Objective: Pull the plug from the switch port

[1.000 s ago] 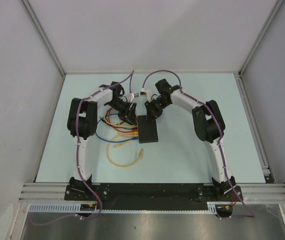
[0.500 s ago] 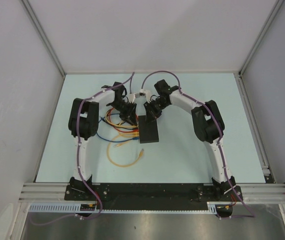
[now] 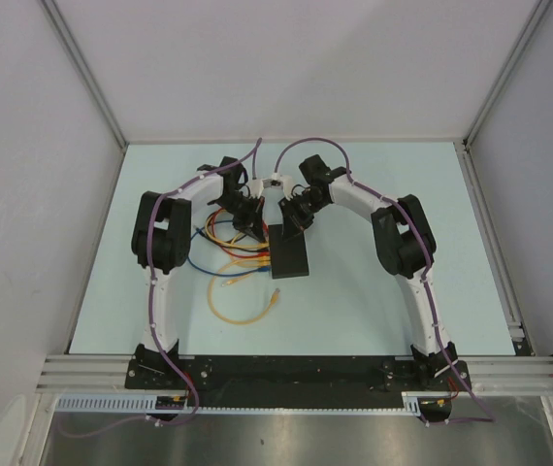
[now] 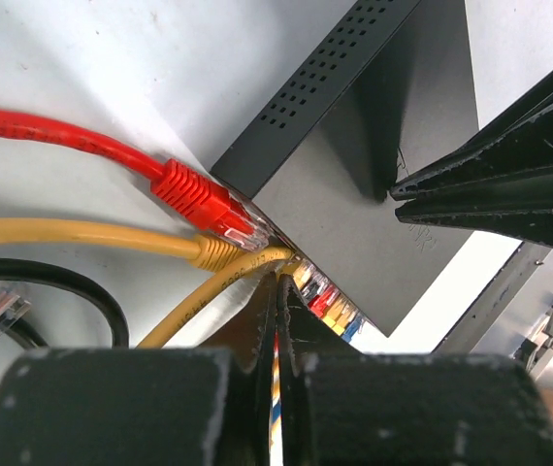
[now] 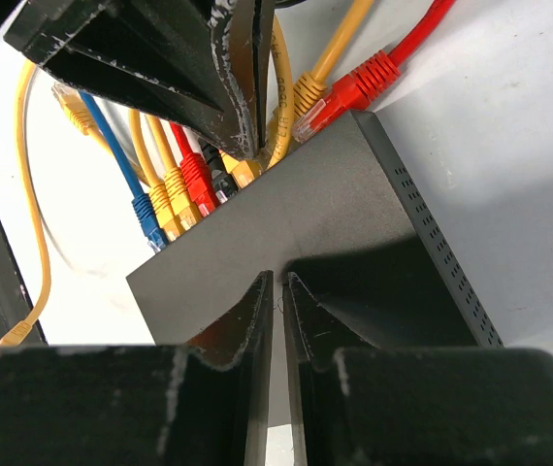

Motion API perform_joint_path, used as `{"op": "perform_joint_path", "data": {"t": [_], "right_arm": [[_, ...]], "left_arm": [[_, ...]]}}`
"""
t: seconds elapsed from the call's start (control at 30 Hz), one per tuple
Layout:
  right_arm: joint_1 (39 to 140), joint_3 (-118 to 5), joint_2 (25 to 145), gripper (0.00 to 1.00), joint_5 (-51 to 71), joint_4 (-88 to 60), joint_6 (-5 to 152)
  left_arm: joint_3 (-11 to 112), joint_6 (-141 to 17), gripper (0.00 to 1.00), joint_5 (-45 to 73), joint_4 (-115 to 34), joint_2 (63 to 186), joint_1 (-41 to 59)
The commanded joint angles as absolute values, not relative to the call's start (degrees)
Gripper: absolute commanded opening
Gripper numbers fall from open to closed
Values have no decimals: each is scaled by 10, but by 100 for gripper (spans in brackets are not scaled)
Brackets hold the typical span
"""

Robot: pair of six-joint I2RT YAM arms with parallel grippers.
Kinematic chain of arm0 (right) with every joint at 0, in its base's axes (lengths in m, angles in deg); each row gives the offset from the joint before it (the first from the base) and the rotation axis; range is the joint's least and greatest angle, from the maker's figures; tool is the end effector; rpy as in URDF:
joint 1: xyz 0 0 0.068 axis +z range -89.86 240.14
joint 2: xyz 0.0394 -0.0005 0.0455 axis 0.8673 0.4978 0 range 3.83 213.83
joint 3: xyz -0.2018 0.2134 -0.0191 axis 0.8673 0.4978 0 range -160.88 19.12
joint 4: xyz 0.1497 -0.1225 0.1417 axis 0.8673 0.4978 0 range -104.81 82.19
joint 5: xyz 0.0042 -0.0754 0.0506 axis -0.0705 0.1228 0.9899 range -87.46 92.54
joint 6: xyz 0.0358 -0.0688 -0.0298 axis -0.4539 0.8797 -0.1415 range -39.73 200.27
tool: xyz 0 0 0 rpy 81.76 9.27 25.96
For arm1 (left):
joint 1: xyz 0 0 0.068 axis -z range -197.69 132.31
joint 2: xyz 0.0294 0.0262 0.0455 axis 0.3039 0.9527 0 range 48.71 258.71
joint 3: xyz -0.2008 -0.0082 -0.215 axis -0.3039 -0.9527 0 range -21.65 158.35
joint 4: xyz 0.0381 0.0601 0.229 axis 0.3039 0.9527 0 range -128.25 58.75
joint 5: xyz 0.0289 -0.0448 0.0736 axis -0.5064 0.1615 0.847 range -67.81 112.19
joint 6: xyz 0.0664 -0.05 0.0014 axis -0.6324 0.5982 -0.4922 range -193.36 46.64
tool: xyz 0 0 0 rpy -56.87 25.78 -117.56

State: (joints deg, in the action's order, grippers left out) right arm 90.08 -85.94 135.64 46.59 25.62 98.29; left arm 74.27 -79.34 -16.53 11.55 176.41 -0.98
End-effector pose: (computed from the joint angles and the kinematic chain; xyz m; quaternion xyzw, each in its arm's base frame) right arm 0.3949 0.2857 0.1644 -0.4370 0.8001 0.3847 0.1442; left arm 0.4028 -0.1684 0.1449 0.2090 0.9177 -0.3356 0.0380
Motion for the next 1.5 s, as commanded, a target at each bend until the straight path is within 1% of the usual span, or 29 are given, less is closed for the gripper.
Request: {"op": "perform_joint_path", "data": {"t": [0.0, 0.03, 0.07, 0.1, 0.2, 0.27, 0.3, 0.37, 0.4, 0.43, 0.53, 0.63, 0.8, 0.87, 1.03, 1.1, 1.33, 1.47], "right_arm": [[906, -845, 1372, 15, 420, 253, 990], [906, -845, 1372, 15, 418, 252, 990], [906, -844, 1372, 15, 419, 251, 990], [906, -844, 1372, 15, 418, 251, 989], [905, -846, 1374, 15, 428, 254, 993], [904, -848, 1376, 16, 431, 257, 995], [904, -849, 1377, 16, 436, 261, 998], [903, -847, 1378, 17, 438, 262, 999], [903, -846, 1377, 17, 438, 262, 998], [903, -844, 1377, 17, 438, 263, 998], [905, -843, 1379, 17, 440, 263, 998], [907, -844, 1379, 17, 438, 263, 998], [908, -843, 1379, 17, 436, 263, 999], [909, -844, 1379, 17, 435, 263, 998], [910, -846, 1380, 17, 431, 262, 997], [910, -846, 1380, 18, 429, 262, 996], [909, -843, 1379, 18, 427, 262, 996], [909, -838, 1380, 18, 423, 262, 998]], "left_arm": [[727, -815, 0, -99, 125, 1778, 11], [733, -819, 0, -100, 135, 1777, 9], [735, -821, 3, -98, 138, 1779, 9], [737, -826, 13, -97, 139, 1778, 7], [738, -836, 25, -109, 137, 1781, -1], [742, -839, 29, -126, 143, 1790, -3], [742, -843, 34, -137, 147, 1798, -4], [741, -850, 38, -163, 155, 1805, -3], [735, -857, 43, -172, 155, 1807, -3], [731, -860, 44, -181, 152, 1806, -2], [725, -860, 45, -188, 139, 1814, 6], [736, -851, 40, -196, 136, 1827, 10], [737, -842, 15, -196, 136, 1831, 10], [737, -840, 9, -194, 136, 1831, 10], [736, -840, 4, -201, 139, 1830, 10], [736, -844, 0, -203, 146, 1829, 9], [728, -889, 0, -189, 195, 1819, 1], [706, -934, 0, -142, 211, 1795, -20]]}}
